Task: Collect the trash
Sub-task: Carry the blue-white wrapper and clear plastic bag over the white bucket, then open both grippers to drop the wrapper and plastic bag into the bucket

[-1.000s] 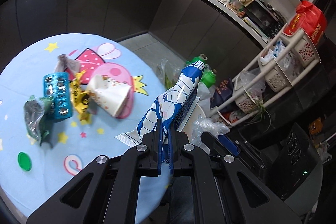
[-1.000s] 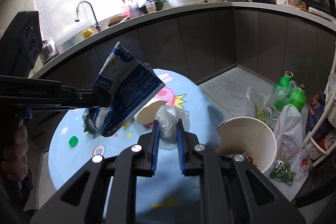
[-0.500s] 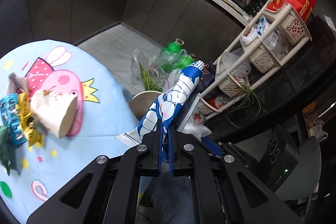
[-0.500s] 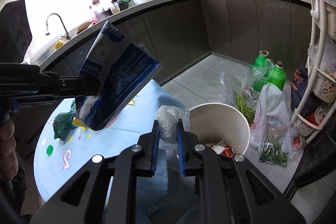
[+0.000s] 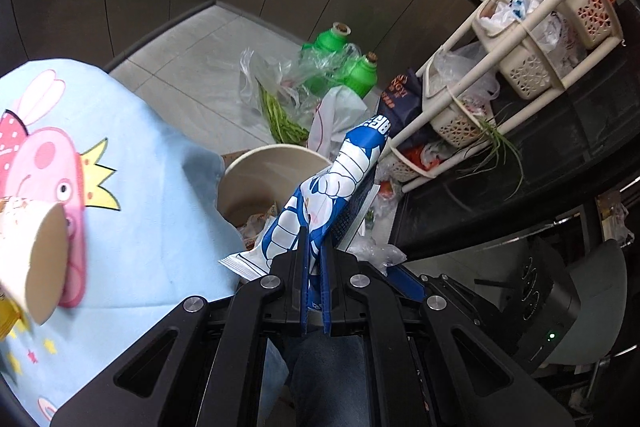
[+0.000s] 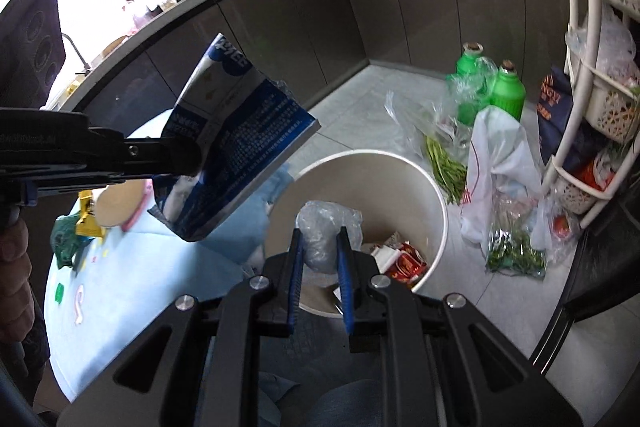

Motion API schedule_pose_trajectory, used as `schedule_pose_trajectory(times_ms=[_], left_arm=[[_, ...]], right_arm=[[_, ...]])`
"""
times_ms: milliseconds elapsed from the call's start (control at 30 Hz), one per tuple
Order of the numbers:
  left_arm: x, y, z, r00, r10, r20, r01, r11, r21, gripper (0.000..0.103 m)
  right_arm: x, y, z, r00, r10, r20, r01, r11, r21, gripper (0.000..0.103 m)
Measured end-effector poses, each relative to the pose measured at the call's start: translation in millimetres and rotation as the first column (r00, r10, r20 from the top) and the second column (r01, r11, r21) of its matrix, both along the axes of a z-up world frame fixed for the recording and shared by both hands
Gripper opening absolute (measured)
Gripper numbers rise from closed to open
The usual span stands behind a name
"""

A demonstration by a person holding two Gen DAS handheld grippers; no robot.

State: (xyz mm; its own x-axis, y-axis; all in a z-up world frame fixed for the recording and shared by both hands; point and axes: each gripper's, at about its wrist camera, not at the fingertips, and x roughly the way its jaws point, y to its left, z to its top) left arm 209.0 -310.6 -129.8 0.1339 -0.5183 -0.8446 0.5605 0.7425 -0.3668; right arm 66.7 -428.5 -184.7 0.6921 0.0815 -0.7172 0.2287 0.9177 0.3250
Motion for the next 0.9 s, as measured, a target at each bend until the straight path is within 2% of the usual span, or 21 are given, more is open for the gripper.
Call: schedule_pose_trajectory(times_ms=[367, 433, 500, 533, 567, 600, 667, 700, 767, 833, 900], left_arm=[[15, -29, -39, 0.999, -0.046, -0.017, 0.046, 0.997, 0.063, 0.005], [16, -31, -42, 0.999, -0.049, -0.009, 0.049, 0.997, 0.062, 0.008], [16, -31, -40, 0.999, -0.045, 0.013, 0.044, 0.998, 0.052, 0.025], [15, -30, -37, 0.999, -0.036, 0.030, 0.035, 0.998, 0.046, 0.042], [16, -27, -33, 0.998, -0.020, 0.055, 0.018, 0.999, 0.035, 0.053], [16, -24, -29, 0.997, -0.008, 0.075, 0.006, 1.000, 0.024, 0.056], [15, -20, -20, 0.993, 0.017, 0.113, -0.019, 1.000, 0.015, 0.068], [15, -17, -16, 0.991, 0.033, 0.134, -0.035, 0.999, 0.013, 0.072], [14, -12, -6, 0.983, 0.067, 0.169, -0.069, 0.998, 0.006, 0.089], [10, -6, 3, 0.977, 0.099, 0.191, -0.098, 0.995, -0.013, 0.094], [8, 2, 11, 0.972, 0.120, 0.200, -0.117, 0.993, -0.025, 0.094]], right_arm=[[21, -12, -47, 0.997, 0.001, -0.078, 0.002, 0.999, 0.036, 0.020], [24, -12, -52, 0.996, 0.002, -0.084, 0.000, 1.000, 0.028, 0.030], [24, -10, -54, 0.997, -0.001, -0.079, 0.002, 1.000, 0.015, 0.061], [24, -9, -54, 0.998, -0.002, -0.069, 0.002, 1.000, 0.005, 0.066], [23, -9, -54, 0.998, 0.002, -0.058, -0.002, 1.000, -0.004, 0.074], [22, -9, -53, 0.999, 0.007, -0.051, -0.007, 1.000, -0.010, 0.084], [20, -7, -50, 0.999, 0.022, -0.029, -0.023, 0.999, -0.023, 0.098], [19, -8, -48, 0.999, 0.027, -0.022, -0.028, 0.999, -0.025, 0.099], [18, -7, -43, 0.999, 0.040, -0.016, -0.041, 0.999, -0.017, 0.099], [17, -4, -39, 0.999, 0.049, -0.012, -0.049, 0.999, -0.019, 0.099], [17, 0, -33, 0.998, 0.056, -0.008, -0.056, 0.998, -0.031, 0.099]])
